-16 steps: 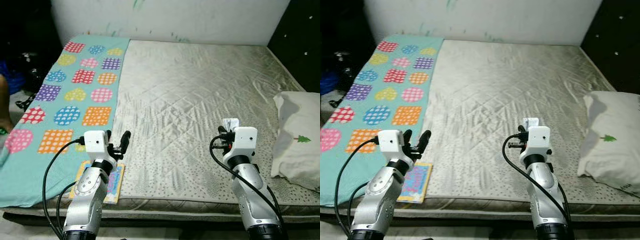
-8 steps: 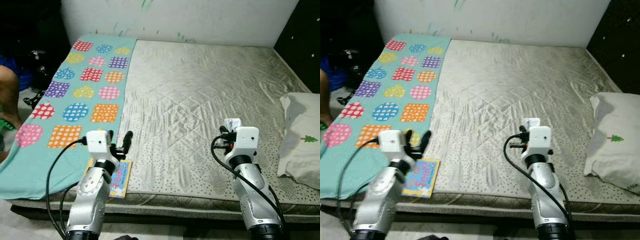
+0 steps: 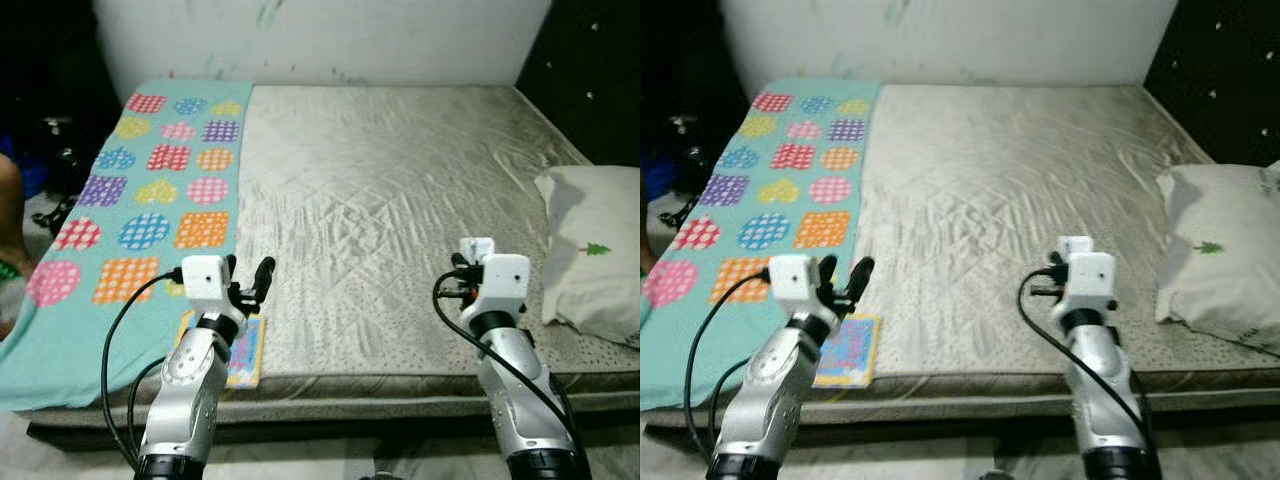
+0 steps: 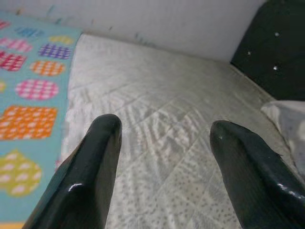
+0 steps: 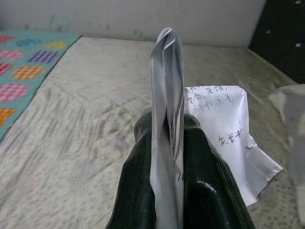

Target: Clean up the room

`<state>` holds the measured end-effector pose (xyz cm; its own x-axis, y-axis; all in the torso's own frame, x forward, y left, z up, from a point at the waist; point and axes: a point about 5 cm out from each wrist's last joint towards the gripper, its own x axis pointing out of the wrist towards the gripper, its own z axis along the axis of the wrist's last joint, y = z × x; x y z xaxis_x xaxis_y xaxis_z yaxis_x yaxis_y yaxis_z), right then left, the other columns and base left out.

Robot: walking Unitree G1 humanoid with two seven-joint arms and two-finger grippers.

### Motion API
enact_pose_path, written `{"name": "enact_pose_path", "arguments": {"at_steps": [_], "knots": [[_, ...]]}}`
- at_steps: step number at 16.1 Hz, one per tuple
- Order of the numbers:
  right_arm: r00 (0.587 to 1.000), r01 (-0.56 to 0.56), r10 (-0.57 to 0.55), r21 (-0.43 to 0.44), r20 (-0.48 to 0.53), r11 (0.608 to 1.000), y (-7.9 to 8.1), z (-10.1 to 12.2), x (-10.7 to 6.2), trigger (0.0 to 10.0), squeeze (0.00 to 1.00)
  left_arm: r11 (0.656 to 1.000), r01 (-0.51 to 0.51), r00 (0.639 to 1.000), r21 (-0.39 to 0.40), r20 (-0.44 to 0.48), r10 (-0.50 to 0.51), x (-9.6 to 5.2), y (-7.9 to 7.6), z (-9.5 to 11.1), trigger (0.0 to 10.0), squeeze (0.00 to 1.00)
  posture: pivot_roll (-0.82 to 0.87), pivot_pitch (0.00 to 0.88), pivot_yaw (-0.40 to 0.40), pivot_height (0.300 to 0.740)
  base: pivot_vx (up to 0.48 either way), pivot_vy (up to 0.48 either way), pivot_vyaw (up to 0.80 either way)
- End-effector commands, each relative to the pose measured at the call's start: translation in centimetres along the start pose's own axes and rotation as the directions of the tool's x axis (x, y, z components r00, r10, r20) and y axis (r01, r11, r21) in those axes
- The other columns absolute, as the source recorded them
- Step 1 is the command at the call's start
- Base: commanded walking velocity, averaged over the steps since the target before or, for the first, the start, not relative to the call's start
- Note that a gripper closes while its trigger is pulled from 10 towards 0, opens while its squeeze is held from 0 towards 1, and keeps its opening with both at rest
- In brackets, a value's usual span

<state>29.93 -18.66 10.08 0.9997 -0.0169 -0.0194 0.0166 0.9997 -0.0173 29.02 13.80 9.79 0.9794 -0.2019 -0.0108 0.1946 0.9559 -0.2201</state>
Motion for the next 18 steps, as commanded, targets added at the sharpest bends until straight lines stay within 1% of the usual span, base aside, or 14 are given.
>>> {"name": "enact_pose_path", "arguments": {"at_steps": [1,6,8,11,14,18], "knots": [[1.000,-0.023,0.023,0.007,0.006,1.000,0.86,0.15,0.15,10.0,0.00,1.000,-0.030,0.999,0.004,-0.011,0.030,-0.34,0.84,-0.18,10.0,0.00,-0.15,0.100,-0.017,0.740,0.000,0.405,0.00],[1.000,-0.026,0.026,0.005,0.004,1.000,0.85,0.14,0.14,10.0,0.00,1.000,-0.029,1.000,0.001,-0.010,0.029,-0.32,0.80,-0.16,10.0,0.00,-0.15,0.100,-0.017,0.740,0.000,0.403,0.00],[1.000,-0.028,0.028,0.004,0.002,1.000,0.86,0.11,0.15,10.0,0.00,1.000,-0.022,1.000,0.005,0.006,0.022,-0.34,0.73,0.01,10.0,0.00,-0.16,0.102,-0.017,0.740,0.000,0.000,0.00],[1.000,-0.030,0.030,0.001,-0.001,1.000,0.86,0.08,0.12,10.0,0.00,1.000,0.003,1.000,-0.030,0.025,-0.002,-0.45,0.54,0.19,10.0,0.00,-0.16,0.103,-0.016,0.740,0.000,0.000,0.00],[1.000,-0.030,0.030,-0.001,-0.002,1.000,0.86,0.05,0.12,10.0,0.00,0.999,0.010,1.000,-0.032,0.027,-0.009,-0.46,0.47,0.21,10.0,0.00,-0.16,0.103,-0.016,0.740,0.000,0.000,0.00],[1.000,-0.029,0.029,0.000,-0.004,1.000,0.86,0.00,0.07,10.0,0.00,0.999,0.016,1.000,-0.036,0.027,-0.015,-0.53,0.44,0.21,10.0,0.00,-0.16,0.106,-0.017,0.740,0.254,0.000,0.00]]}}
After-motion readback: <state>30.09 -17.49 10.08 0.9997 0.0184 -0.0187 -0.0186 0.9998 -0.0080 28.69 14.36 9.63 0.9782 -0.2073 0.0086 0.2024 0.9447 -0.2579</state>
